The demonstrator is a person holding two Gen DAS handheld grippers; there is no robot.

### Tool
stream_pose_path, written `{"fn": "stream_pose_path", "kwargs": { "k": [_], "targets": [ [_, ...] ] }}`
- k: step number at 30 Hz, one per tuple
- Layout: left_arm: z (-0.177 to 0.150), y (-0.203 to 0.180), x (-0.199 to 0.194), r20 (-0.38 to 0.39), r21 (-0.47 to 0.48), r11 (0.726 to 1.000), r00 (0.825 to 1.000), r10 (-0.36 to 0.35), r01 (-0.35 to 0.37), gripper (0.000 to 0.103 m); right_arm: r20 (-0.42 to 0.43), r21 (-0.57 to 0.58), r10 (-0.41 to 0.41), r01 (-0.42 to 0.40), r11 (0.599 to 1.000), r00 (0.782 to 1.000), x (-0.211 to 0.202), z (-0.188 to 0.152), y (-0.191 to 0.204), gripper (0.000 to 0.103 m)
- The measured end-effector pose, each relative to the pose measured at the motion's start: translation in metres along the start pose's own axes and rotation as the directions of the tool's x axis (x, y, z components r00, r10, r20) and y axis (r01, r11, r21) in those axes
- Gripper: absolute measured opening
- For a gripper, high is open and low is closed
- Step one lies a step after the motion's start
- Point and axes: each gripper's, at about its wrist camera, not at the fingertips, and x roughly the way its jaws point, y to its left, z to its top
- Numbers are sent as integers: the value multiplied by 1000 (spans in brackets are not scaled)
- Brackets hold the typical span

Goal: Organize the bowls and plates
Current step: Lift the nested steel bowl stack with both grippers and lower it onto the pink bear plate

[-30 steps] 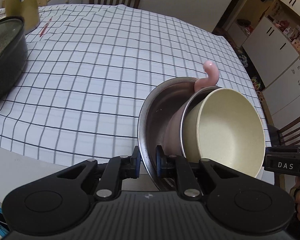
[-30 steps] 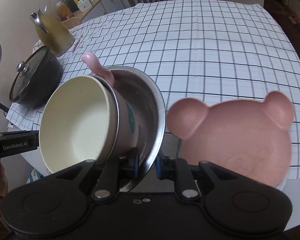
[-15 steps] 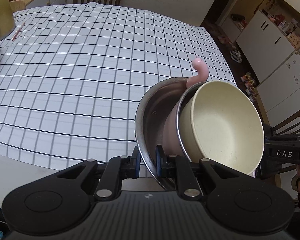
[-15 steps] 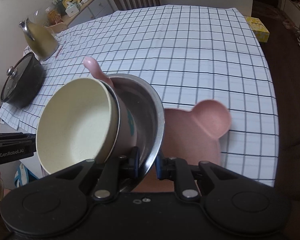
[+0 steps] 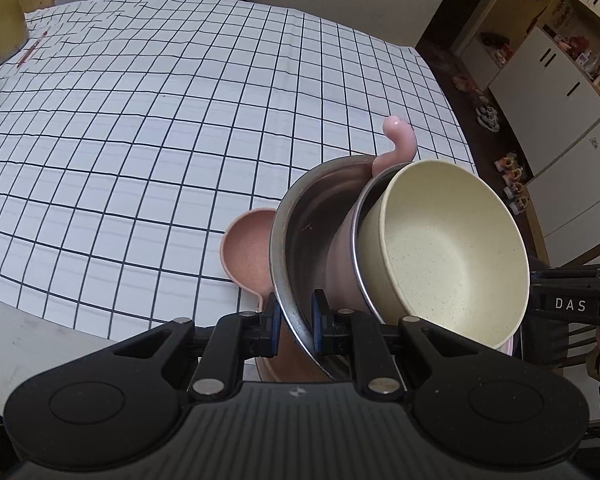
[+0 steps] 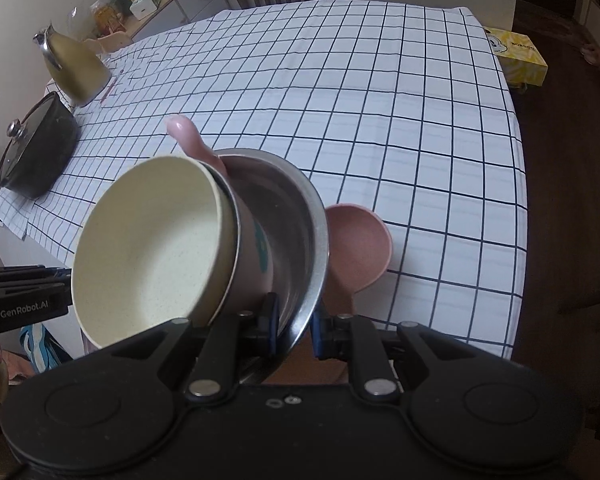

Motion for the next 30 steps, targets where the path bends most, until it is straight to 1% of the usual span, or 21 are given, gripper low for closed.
{"fn": "stream_pose_path", "kwargs": {
  "k": [6,11,14,15,20,30],
  "targets": [
    [-11,-7,11,-13,-13,1000,1000,22,-22,14,-32,-10,16,-16,1000,999,11,-5,-14,17],
    [-21,-7,18,-10,-28,999,999,32,-33,14,-45,-30,21,-22,999,999,18,-12,-15,17],
    [-26,-6,22,-11,-32,999,999,36,-36,14,-60,-37,22,-24,999,998,22,-15,-15,17],
    [-27,-6,23,-8,-35,999,999,37,-37,14,-77,-37,23,-26,999,997,23,-16,-15,17],
    [-30,-7,25,-3,-29,998,998,55,-55,14,-78,-63,19,-24,998,997,26,-17,-12,17],
    [-32,-4,29,-7,-39,998,998,57,-57,14,-86,-73,9,-15,997,996,31,-21,-10,17]
  ]
}}
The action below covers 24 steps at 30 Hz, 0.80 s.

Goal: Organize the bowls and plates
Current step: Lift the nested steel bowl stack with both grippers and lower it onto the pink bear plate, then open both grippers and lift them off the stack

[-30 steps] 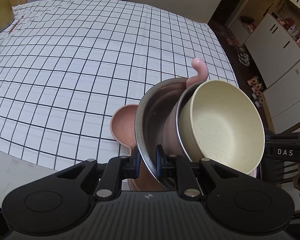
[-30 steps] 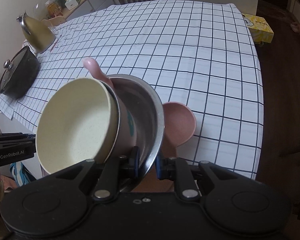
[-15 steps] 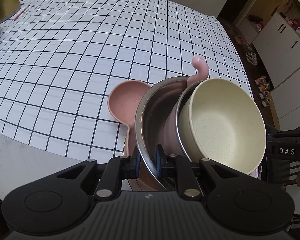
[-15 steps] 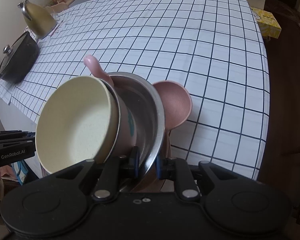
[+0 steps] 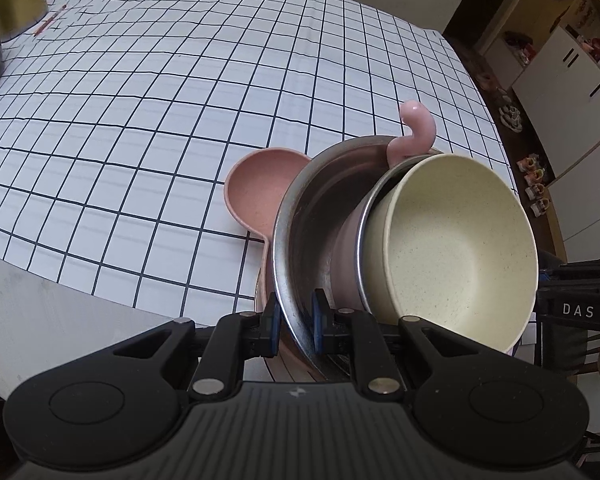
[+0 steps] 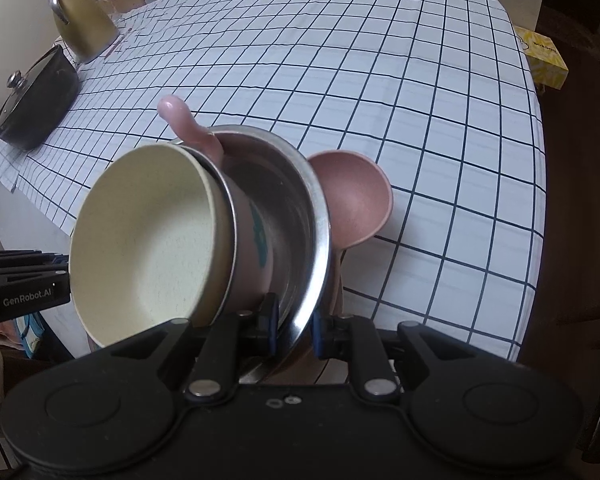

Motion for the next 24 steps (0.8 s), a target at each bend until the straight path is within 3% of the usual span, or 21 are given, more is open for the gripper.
{"fn": "stream_pose_path", "kwargs": {
  "k": [16,24],
  "targets": [
    [-3,-5,-6,15,46,998,999,31,-32,15,-14,-1,1,-1,1000,1000,-2,-2,2,22],
    [-3,-9,-16,50,68,997,998,44,-47,27,53,-20,-30,31,999,998,-20,1,1,31]
  ]
}}
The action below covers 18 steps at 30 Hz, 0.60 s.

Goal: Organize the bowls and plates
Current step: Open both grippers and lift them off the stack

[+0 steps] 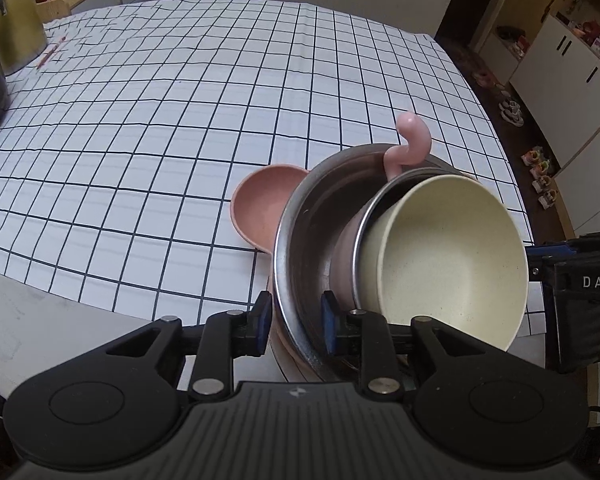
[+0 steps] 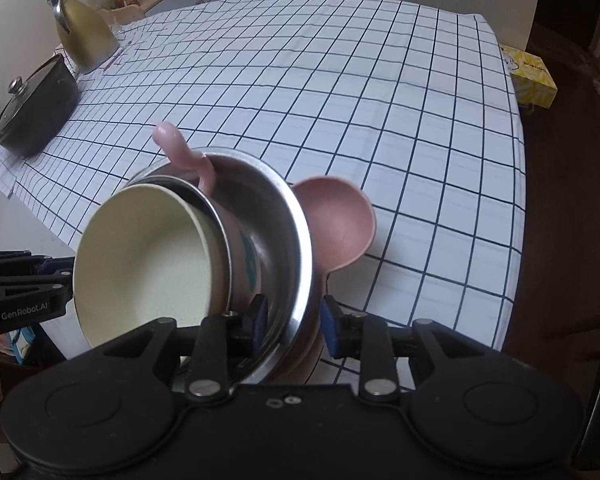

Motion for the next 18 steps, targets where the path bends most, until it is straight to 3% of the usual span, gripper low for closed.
{"fn": "stream_pose_path", "kwargs": {
  "k": [10,18],
  "targets": [
    [-7,1,-26,59,-5,999,998,34,-34,29,28,-4,-8,8,1000,1000,-14,-2,0,39],
    [-13,-1,-55,132,-14,999,991,39,-37,29,108,-43,-9,14,999,994,-40,-5,12,50]
  ]
}}
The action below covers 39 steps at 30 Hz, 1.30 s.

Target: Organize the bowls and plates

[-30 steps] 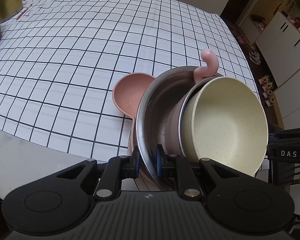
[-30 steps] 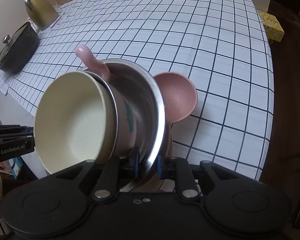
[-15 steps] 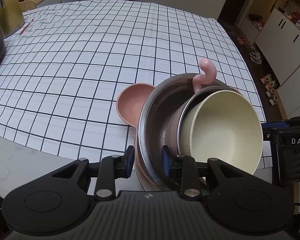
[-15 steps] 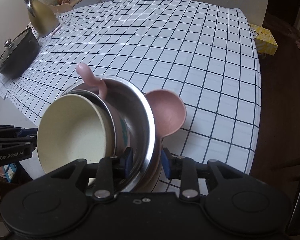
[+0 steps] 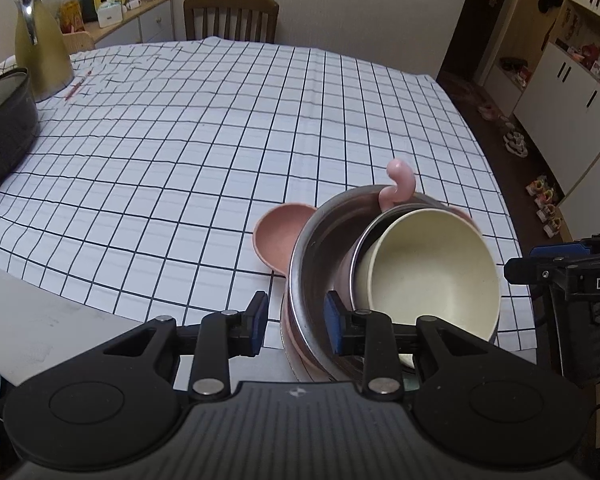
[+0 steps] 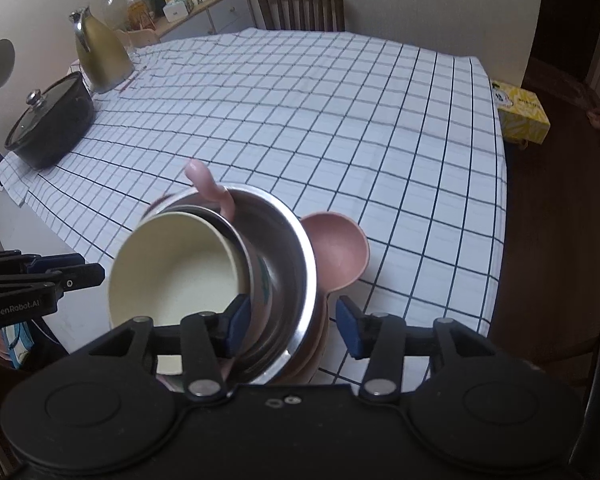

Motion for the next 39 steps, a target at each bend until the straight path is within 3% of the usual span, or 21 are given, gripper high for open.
{"fn": "stream_pose_path", "kwargs": {
  "k": [3,6,7,11,12,17,22,25,31,39],
  "targets": [
    [-1,0,-10,21,0,1000,1000,-15,15,34,35,-11,1,-1,1000,999,-11,-2,7,54],
    [-4,-1,-22,65,4,999,997,-35,34,68,74,-27,-1,3,1000,997,-21,-5,14,60],
    [-5,-2,-27,83,7,999,996,-39,39,73,90,-34,0,4,999,996,-25,-7,17,65],
    [-10,-3,-42,112,29,998,992,-62,59,73,154,-62,-12,22,998,988,-38,-16,29,73],
    [-11,-3,-45,116,32,998,991,-65,62,75,220,-81,-17,36,996,975,-41,-18,32,75],
    [-21,3,-58,131,10,996,987,-89,88,79,291,-98,-15,45,994,957,-56,-35,48,85],
    [-33,12,-71,150,-22,996,985,-79,83,88,355,-115,-15,59,992,935,-70,-53,62,102],
    [-41,20,-79,170,-50,996,983,-63,73,103,381,-126,-21,75,989,924,-76,-63,72,103],
    [-53,30,-95,184,-64,997,982,-41,53,103,436,-92,-29,77,993,899,-86,-76,82,103],
    [-68,31,-113,209,-19,999,977,-39,44,103,526,-64,-47,95,993,849,-101,-89,90,103]
  ]
}}
